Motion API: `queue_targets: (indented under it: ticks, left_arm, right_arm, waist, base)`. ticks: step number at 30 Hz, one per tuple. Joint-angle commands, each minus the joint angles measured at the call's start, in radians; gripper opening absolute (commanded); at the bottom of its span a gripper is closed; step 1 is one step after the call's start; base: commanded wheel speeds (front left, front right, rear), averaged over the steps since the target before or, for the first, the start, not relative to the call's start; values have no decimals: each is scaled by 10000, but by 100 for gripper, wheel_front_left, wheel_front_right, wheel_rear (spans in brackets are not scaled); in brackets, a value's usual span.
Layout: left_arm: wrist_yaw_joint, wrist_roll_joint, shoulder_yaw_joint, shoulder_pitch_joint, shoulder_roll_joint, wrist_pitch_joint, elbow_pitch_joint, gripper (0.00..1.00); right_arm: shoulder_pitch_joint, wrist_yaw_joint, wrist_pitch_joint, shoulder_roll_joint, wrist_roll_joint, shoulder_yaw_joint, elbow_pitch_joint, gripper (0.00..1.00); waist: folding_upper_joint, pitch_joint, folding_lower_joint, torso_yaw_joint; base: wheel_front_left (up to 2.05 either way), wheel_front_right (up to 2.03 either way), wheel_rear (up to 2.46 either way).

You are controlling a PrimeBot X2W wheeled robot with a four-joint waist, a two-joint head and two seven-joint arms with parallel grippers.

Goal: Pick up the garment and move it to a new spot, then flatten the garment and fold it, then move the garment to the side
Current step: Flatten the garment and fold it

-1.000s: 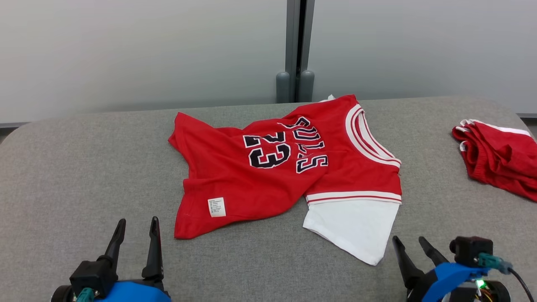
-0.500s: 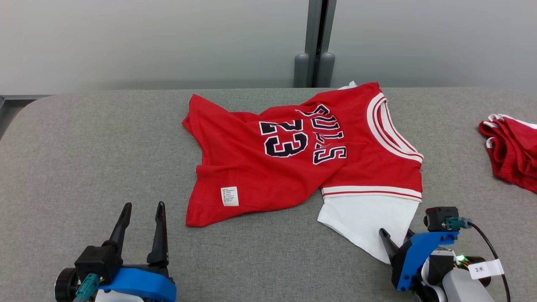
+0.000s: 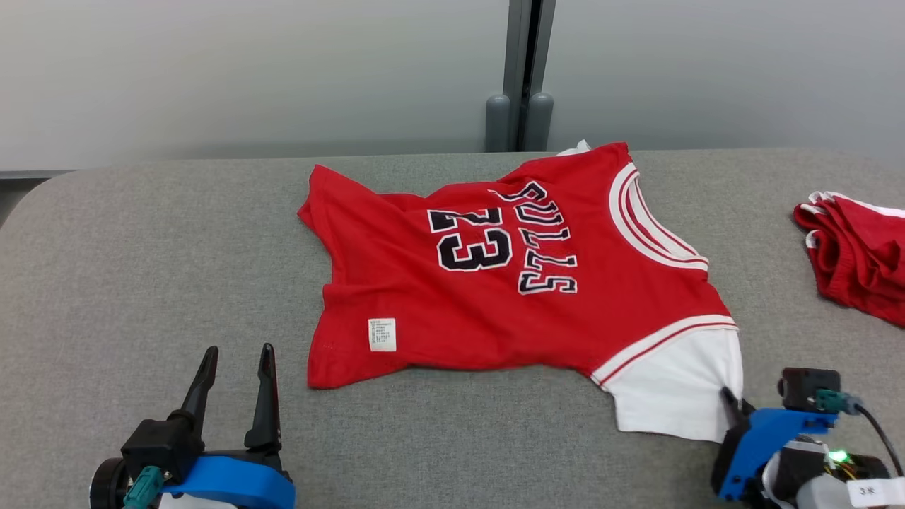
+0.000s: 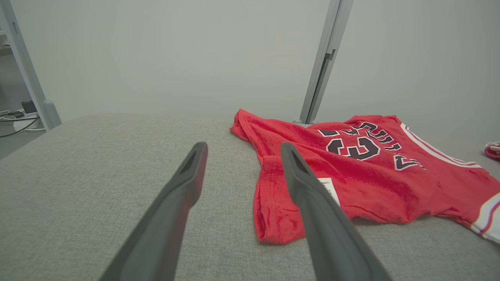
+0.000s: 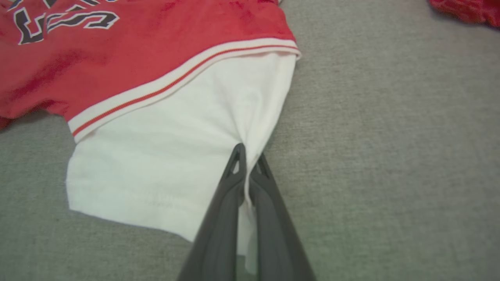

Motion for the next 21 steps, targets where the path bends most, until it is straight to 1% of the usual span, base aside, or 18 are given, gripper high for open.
queue_targets:
  ticks: [1, 5, 8, 9, 10, 12, 15, 16, 21]
  left_arm:
    - [-49, 15, 91, 52, 24, -46, -42, 100]
    - [-61, 27, 200, 127, 40, -46, -63, 100]
    - [-53, 69, 215, 100, 13, -46, -58, 100]
    - [-65, 81, 211, 78, 12, -46, -49, 100]
    - [-78, 85, 210, 49, 12, -46, -37, 100]
    - [-131, 91, 206, -3, 19, -46, -10, 100]
    - [-149, 98, 184, -27, -9, -46, 61, 100]
    - [-149, 98, 184, -27, -9, -46, 61, 100]
    - [-191, 103, 214, 61, -69, -46, 207, 100]
  right_arm:
    - [453, 2, 138, -142, -522, -655, -617, 0]
    - [1122, 0, 605, -115, -1340, -1540, -1906, 0]
    - [1447, 0, 847, -58, -1639, -1789, -2735, 0]
    - [1564, 0, 892, -35, -1645, -1831, -2912, 6]
    - [1612, 0, 832, -33, -1559, -1923, -3101, 100]
    - [1745, 2, 789, -7, -1358, -1865, -3393, 100]
    - [1901, 2, 369, 8, -860, -1615, -3809, 100]
    - [1901, 2, 369, 8, -860, -1615, -3809, 100]
    - [2281, 2, -864, 0, -346, -1093, -4527, 100]
  waist:
    - [-1, -11, 0, -67]
    - [-1, 7, 0, -193]
    - [-1, 17, 0, -238]
    - [-1, 24, 0, -238]
    - [-1, 33, 0, -234]
    - [-1, 42, 0, -214]
    - [-1, 23, 0, -164]
    - [-1, 23, 0, -164]
    - [-1, -130, 0, -109]
  base:
    - [0, 0, 0]
    - [0, 0, 0]
    - [0, 0, 0]
    - [0, 0, 0]
    - [0, 0, 0]
    - [0, 0, 0]
    - [0, 0, 0]
    - [0, 0, 0]
    - [0, 0, 0]
